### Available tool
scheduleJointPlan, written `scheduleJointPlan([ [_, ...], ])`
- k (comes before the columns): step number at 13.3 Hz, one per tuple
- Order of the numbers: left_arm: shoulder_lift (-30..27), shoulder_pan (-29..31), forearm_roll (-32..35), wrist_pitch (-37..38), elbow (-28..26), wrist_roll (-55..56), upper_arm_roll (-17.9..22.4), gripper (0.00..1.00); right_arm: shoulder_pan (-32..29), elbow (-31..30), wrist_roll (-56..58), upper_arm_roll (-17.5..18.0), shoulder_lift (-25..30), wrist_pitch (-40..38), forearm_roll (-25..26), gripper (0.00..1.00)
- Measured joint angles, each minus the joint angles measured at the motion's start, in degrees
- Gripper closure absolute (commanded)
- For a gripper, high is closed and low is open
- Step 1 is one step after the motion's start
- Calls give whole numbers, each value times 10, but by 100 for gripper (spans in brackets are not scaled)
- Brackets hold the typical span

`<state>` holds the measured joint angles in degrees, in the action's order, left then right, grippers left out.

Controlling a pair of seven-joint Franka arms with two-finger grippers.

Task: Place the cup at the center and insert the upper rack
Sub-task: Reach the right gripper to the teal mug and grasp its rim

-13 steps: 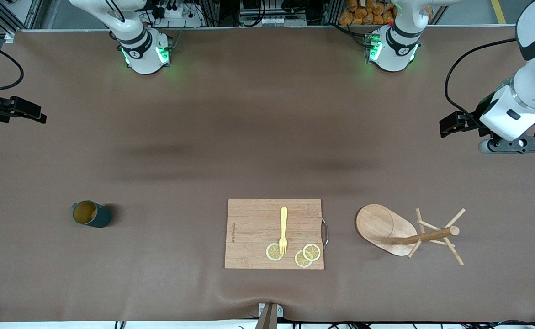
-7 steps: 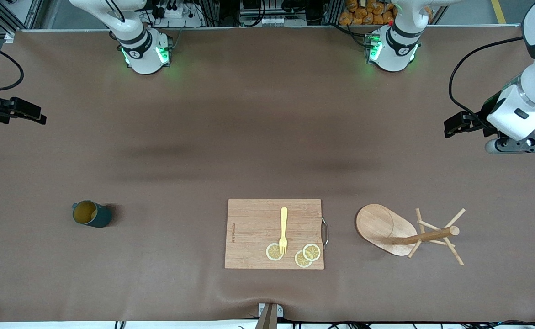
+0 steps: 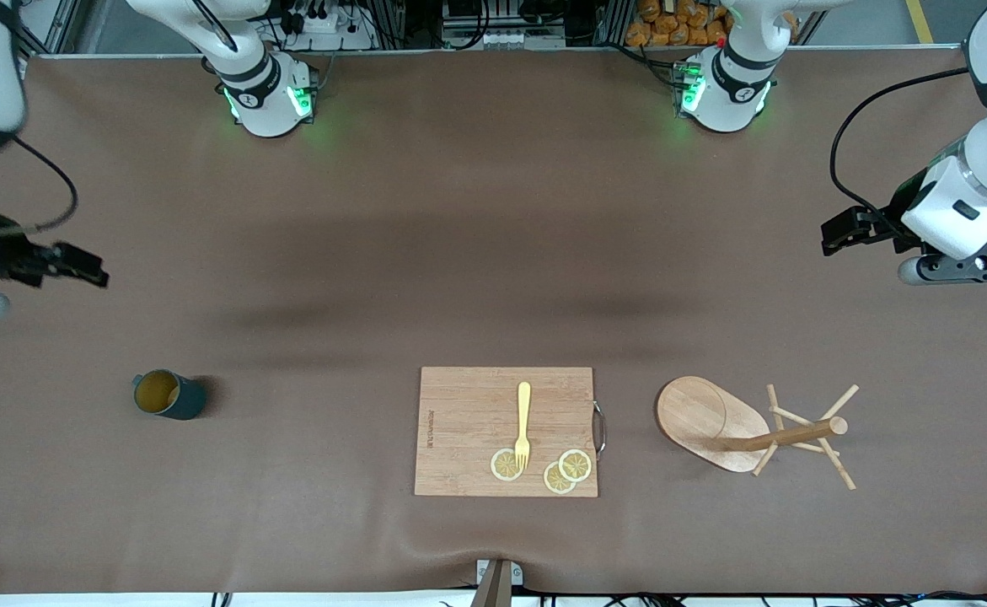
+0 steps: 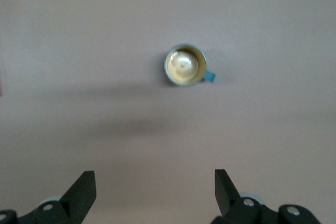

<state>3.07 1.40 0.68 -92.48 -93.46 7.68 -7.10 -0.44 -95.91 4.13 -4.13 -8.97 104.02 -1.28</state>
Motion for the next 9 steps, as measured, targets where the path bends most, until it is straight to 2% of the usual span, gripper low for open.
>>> scheduleJointPlan([
  [4,1,0,0,0,0,0,0,0,8,-1,0,0,-97,117,0,0],
  [9,1,0,0,0,1,0,0,0,12,0,9,0,-158,185,0,0],
])
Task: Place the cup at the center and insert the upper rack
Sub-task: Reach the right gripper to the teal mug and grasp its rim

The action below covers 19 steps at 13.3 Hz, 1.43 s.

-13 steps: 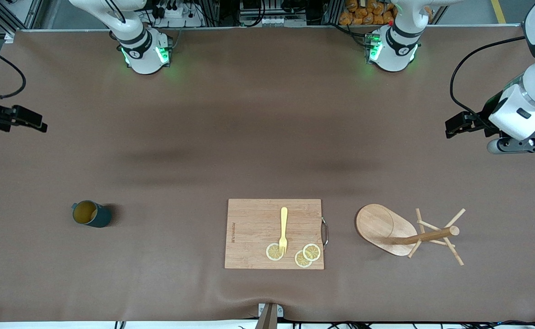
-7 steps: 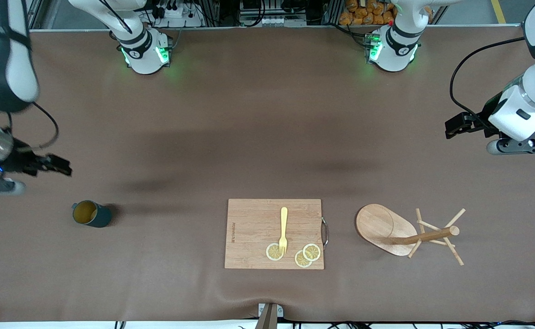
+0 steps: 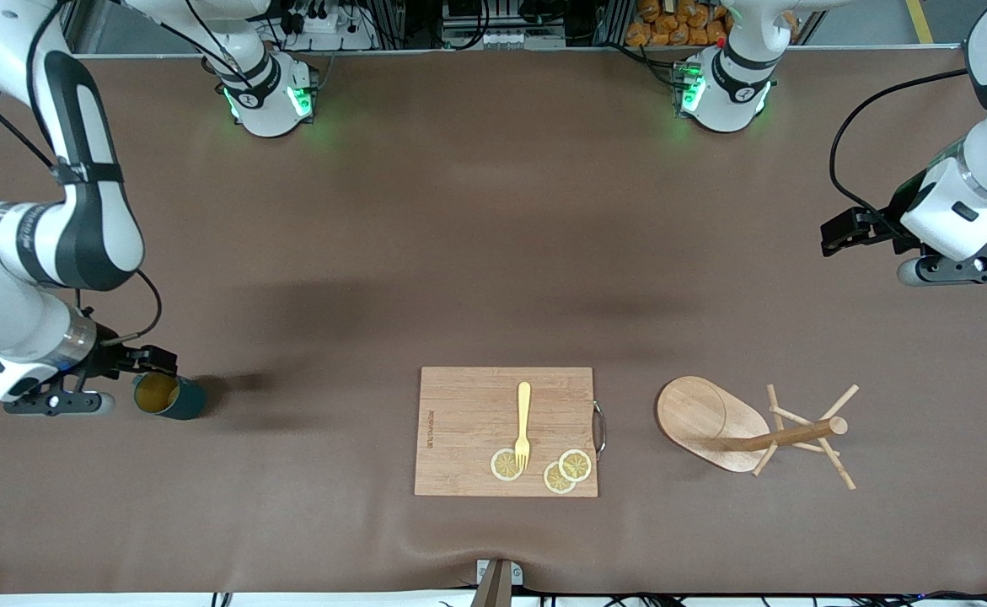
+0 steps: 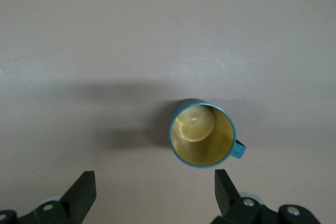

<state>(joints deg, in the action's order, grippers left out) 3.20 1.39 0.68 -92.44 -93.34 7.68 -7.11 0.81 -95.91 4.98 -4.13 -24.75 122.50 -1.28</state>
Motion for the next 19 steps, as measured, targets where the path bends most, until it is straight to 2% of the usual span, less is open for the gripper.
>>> scheduleJointPlan([
  [6,0,0,0,1,0,0,-1,0,0,0,3,-1,-66,53,0,0],
  [11,0,-3,0,1,0,0,-3,0,1,1,11,-1,-80,57,0,0],
  [12,0,-3,0,1,0,0,-3,0,1,1,13,-1,-81,57,0,6],
  [16,1,-1,0,3,0,0,-2,0,1,1,36,-1,-92,55,0,47],
  [19,6,-1,0,4,0,0,-3,0,0,1,55,-1,-95,55,0,82],
])
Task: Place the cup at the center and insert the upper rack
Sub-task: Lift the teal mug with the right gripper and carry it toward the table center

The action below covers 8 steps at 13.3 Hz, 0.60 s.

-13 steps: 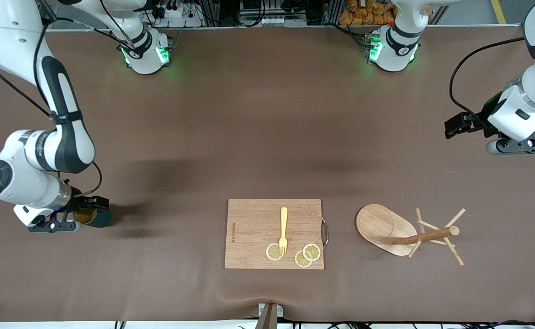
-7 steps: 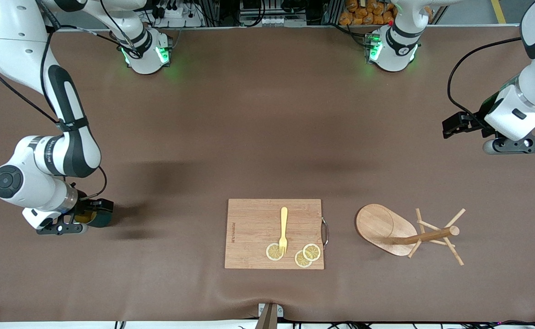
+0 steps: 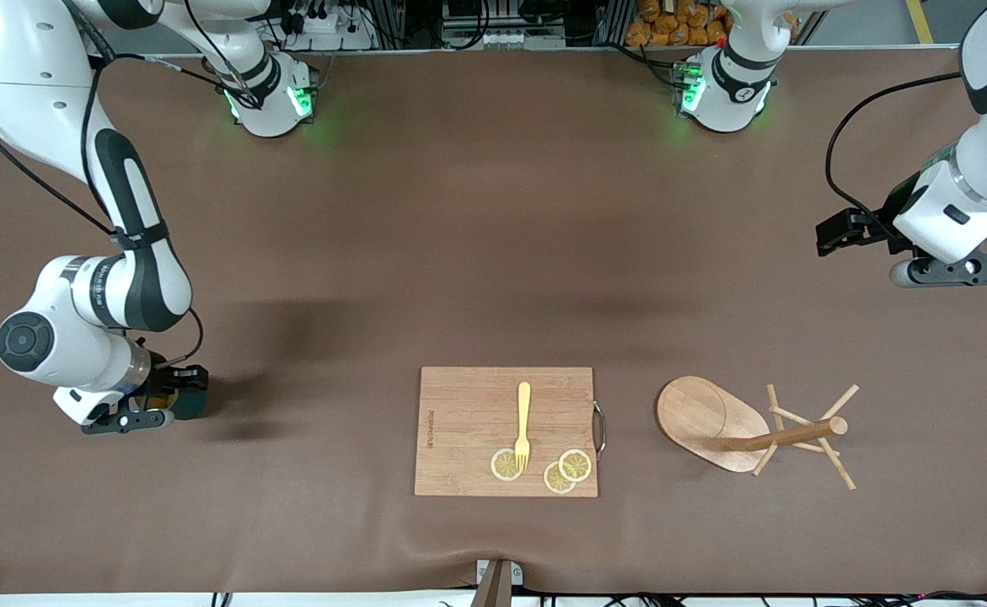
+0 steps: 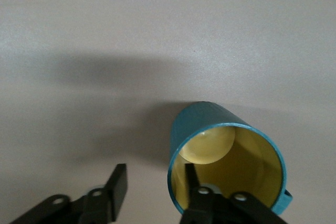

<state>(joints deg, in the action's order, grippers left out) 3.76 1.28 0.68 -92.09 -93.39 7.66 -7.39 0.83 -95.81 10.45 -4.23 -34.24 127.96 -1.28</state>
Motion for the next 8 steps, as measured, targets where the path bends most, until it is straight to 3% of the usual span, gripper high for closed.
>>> scheduleJointPlan([
  [2,3,0,0,0,0,0,-1,0,0,0,24,-1,0,0,0,100],
  [8,9,10,-27,-1,-1,-11,2,0,-4,3,90,-2,0,-2,0,100],
])
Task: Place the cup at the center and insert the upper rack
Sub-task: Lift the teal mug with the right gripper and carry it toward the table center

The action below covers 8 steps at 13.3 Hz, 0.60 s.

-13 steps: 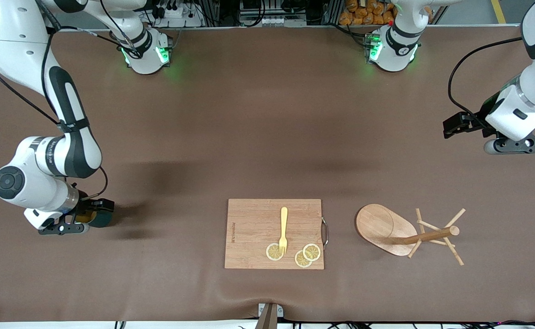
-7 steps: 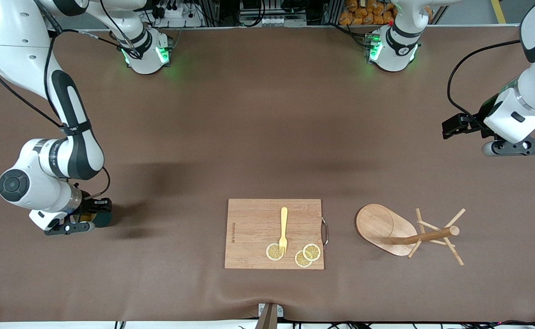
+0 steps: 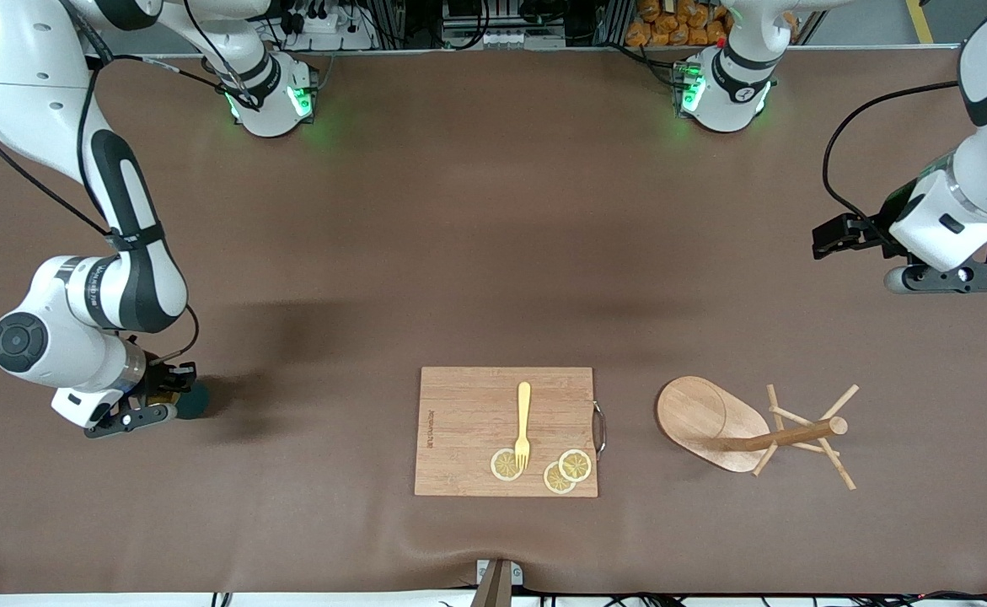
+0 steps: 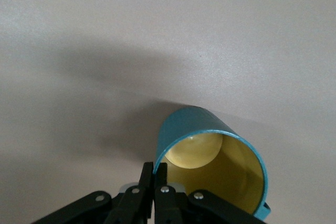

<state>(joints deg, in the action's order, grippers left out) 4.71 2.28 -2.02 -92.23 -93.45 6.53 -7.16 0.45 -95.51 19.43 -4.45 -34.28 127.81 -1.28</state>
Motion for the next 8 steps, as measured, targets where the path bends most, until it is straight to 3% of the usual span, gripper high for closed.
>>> scheduleJointPlan([
  [8,3,19,-13,-1,0,-8,0,0,51,10,-53,49,0,1,-1,100],
])
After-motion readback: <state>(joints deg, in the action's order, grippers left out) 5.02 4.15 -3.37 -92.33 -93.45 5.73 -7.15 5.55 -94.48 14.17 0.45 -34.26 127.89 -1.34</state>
